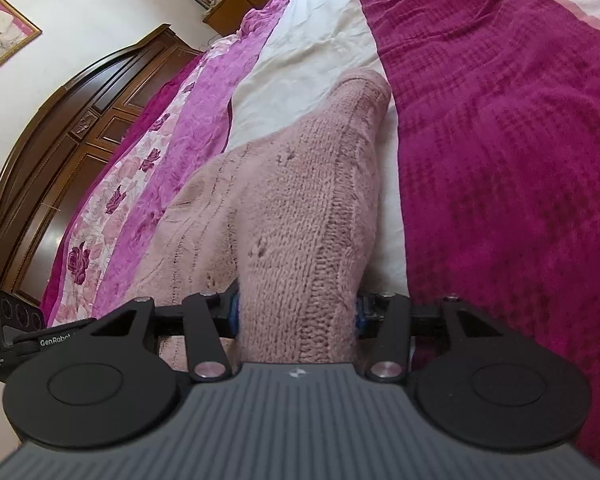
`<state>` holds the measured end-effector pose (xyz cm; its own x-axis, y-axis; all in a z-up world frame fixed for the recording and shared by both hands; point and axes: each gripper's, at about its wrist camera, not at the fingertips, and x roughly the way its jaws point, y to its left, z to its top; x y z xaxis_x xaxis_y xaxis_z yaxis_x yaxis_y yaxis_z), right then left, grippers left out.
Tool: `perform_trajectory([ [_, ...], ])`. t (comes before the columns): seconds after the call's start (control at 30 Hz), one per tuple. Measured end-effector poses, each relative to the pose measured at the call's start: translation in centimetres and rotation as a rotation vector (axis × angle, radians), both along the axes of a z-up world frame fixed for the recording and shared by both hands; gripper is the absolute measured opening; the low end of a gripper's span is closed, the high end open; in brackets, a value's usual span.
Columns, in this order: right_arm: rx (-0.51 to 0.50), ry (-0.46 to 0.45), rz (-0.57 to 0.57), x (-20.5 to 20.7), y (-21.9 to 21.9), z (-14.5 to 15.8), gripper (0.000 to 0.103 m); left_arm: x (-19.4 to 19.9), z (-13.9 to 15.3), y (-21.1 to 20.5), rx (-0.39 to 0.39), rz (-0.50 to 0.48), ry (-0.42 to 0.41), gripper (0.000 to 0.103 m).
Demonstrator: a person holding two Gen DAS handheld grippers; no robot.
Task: Fold small clothes
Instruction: 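Lift the edge with both grippers and fold the cardigan over onto itself, then open both grippers and release the folded cardigan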
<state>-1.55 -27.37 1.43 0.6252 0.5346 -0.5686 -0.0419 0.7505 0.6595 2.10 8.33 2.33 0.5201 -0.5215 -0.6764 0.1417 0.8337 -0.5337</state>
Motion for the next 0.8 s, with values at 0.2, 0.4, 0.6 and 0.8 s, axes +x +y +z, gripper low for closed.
perform_trajectory([
  [0.2,-0.049,-0.018,-0.008,-0.1,0.8,0.9,0.06,-1.0,0.9,-0.1,0.046,0.006,-0.02,0.044],
  [0.4,-0.109,-0.05,-0.02,-1.8,0.9,2.5,0.065,-2.6,2.3,-0.2,0.137,0.011,-0.06,0.045],
  [0.6,-0.17,-0.084,-0.038,-4.2,0.7,3.7,0.065,-4.1,2.8,-0.7,0.234,0.022,-0.102,0.043],
  [0.8,-0.2,-0.071,-0.036,-5.2,0.9,2.8,0.065,-4.0,1.4,-0.5,0.251,0.04,-0.081,0.044],
])
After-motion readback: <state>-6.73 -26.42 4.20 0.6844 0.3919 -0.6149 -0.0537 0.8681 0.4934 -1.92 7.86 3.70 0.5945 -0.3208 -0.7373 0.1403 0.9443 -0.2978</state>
